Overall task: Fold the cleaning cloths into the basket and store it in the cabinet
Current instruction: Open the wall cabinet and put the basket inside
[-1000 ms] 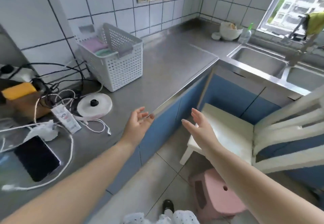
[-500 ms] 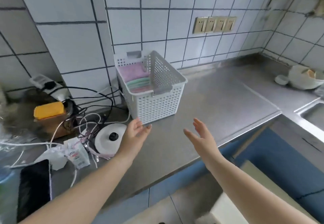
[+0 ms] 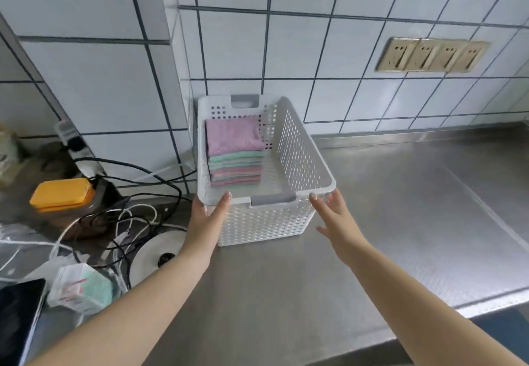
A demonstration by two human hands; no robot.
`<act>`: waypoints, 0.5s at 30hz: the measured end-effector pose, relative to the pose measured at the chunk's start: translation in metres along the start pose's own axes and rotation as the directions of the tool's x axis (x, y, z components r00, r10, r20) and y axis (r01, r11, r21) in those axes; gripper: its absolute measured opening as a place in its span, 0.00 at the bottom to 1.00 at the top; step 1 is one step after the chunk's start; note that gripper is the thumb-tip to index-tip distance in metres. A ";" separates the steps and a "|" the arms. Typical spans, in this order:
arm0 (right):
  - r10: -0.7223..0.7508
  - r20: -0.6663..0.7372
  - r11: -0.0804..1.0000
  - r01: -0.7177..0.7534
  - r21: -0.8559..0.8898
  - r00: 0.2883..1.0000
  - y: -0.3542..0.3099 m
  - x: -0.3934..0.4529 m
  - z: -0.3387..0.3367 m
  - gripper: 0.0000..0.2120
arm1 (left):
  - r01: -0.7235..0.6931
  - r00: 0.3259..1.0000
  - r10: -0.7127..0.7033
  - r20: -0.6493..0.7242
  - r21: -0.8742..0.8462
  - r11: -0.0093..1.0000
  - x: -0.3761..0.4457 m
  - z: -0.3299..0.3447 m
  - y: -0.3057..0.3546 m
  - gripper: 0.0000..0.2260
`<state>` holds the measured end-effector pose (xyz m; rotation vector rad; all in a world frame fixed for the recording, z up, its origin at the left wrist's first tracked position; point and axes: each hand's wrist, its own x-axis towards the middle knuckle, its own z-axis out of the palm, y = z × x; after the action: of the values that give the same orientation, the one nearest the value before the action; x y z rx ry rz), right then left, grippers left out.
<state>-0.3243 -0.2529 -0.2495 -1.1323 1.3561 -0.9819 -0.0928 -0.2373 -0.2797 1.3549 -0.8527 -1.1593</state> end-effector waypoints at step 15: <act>0.147 -0.007 0.932 -0.136 0.335 0.989 -0.007 0.031 -0.001 0.17 | -0.155 0.986 0.157 0.055 -0.025 0.988 -0.001 0.002 0.014 0.20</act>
<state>-0.3243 -0.2846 -0.2490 -0.7561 1.2207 -1.0790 -0.0936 -0.2385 -0.2656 1.2209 -0.9674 -1.0855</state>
